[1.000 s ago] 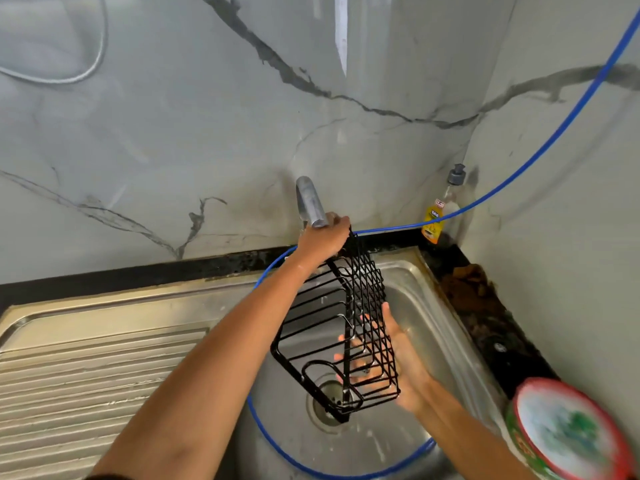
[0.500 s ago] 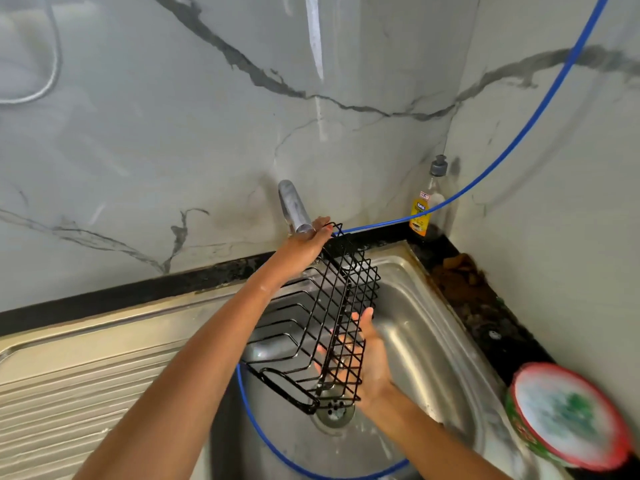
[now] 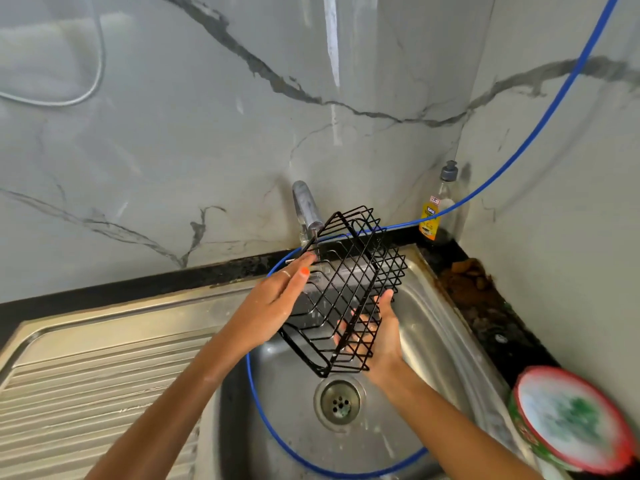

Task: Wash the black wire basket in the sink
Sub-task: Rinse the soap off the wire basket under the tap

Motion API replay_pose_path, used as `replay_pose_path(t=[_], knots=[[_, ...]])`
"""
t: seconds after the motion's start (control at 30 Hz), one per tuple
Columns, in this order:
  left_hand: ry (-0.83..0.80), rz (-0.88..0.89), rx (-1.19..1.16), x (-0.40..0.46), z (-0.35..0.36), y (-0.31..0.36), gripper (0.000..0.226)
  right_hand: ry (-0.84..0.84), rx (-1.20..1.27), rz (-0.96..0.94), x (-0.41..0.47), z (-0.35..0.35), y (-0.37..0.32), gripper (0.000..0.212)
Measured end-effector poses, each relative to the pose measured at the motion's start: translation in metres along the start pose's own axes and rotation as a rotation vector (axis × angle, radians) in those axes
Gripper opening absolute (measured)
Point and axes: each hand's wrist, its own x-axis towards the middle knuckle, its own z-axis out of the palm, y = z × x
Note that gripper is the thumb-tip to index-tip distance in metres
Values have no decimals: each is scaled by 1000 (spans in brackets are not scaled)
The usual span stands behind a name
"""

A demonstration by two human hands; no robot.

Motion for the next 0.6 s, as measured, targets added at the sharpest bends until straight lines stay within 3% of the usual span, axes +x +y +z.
replay_pose_path(t=[0.17, 0.33, 0.43, 0.53, 0.6], knots=[[283, 29, -98, -16, 23, -22, 47, 93, -44, -24, -6, 3, -13, 55], [501, -29, -134, -14, 46, -18, 36, 135, -32, 28, -8, 9, -17, 78], [508, -75, -151, -5, 45, -3, 36, 142, -45, 111, -17, 14, -22, 83], [419, -194, -106, 5, 41, 3, 71, 205, -57, 152, -26, 20, -29, 86], [374, -350, -97, 8, 39, 6, 67, 237, -63, 123, -28, 26, -32, 87]])
